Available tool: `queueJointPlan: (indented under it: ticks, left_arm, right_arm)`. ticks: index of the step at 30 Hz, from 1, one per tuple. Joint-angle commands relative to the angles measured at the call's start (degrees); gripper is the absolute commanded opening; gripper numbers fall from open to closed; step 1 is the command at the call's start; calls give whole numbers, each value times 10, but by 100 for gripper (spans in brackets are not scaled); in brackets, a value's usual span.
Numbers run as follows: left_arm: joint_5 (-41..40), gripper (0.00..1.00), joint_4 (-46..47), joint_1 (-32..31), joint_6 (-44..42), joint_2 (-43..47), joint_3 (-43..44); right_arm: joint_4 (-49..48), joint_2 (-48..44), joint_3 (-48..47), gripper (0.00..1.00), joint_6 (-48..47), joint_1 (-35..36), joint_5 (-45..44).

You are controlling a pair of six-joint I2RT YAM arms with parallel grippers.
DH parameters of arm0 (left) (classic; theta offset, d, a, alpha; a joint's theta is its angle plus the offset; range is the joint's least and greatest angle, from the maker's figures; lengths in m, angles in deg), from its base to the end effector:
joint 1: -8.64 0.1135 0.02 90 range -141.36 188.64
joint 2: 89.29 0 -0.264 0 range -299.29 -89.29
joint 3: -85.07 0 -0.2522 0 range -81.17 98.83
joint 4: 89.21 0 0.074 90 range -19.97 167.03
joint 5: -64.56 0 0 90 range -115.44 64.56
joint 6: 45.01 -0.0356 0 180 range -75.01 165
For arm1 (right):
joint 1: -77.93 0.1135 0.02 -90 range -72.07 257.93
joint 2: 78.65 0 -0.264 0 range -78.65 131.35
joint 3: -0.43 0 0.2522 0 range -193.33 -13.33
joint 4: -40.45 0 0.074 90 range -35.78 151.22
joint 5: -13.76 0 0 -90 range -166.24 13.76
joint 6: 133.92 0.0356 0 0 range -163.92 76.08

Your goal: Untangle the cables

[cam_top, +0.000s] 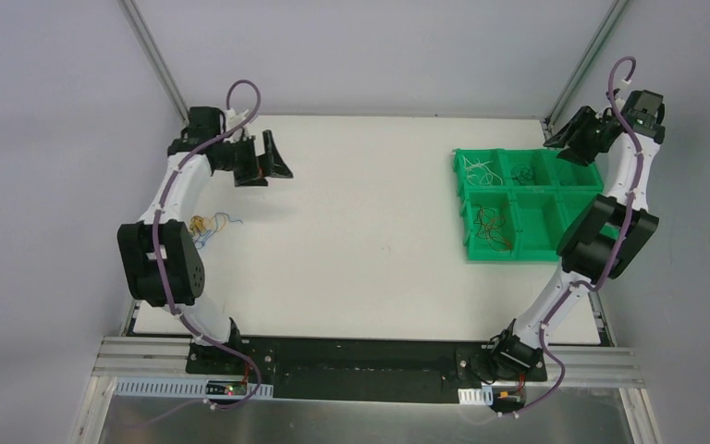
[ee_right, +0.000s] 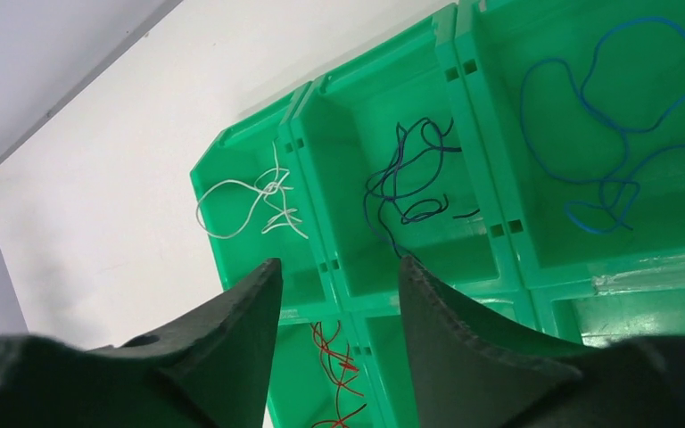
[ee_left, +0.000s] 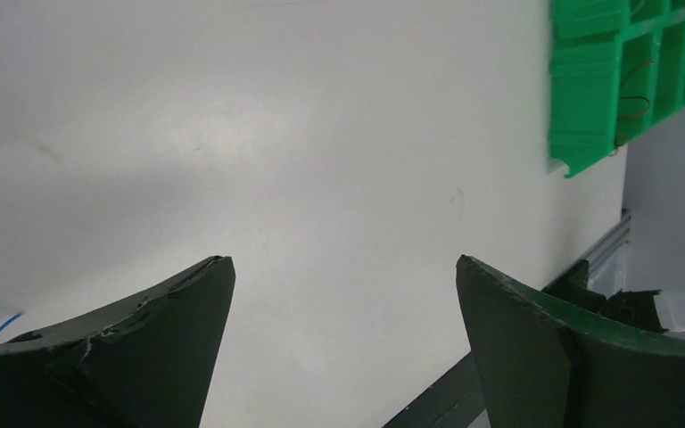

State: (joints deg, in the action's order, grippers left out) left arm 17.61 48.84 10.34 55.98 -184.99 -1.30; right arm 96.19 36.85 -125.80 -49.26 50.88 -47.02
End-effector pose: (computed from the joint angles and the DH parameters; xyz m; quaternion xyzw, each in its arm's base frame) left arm 0.3707 -0.0133 0.2976 0.0478 0.8670 -0.3661 0.3348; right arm 0.4138 -0.1918 0.3244 0.0736 0.8962 0.1205 0.4205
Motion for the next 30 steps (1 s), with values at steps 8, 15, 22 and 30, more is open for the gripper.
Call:
queueJointPlan:
  ticks: [8, 15, 22, 30]
  left_arm:
    - [-266, 96, -316, 238, -310, 46, 35]
    - [-346, 90, -214, 276, -376, -9, -52]
    - [-263, 74, -122, 206, -396, -88, -52]
    - [-118, 2, -122, -80, -329, -103, -81]
  right_arm:
    - [33, -163, 83, 81, -65, 126, 22]
    - [30, -189, 120, 90, -70, 211, 24]
    - [32, -187, 122, 90, -68, 233, 28]
    - [33, -204, 142, 88, -73, 234, 39]
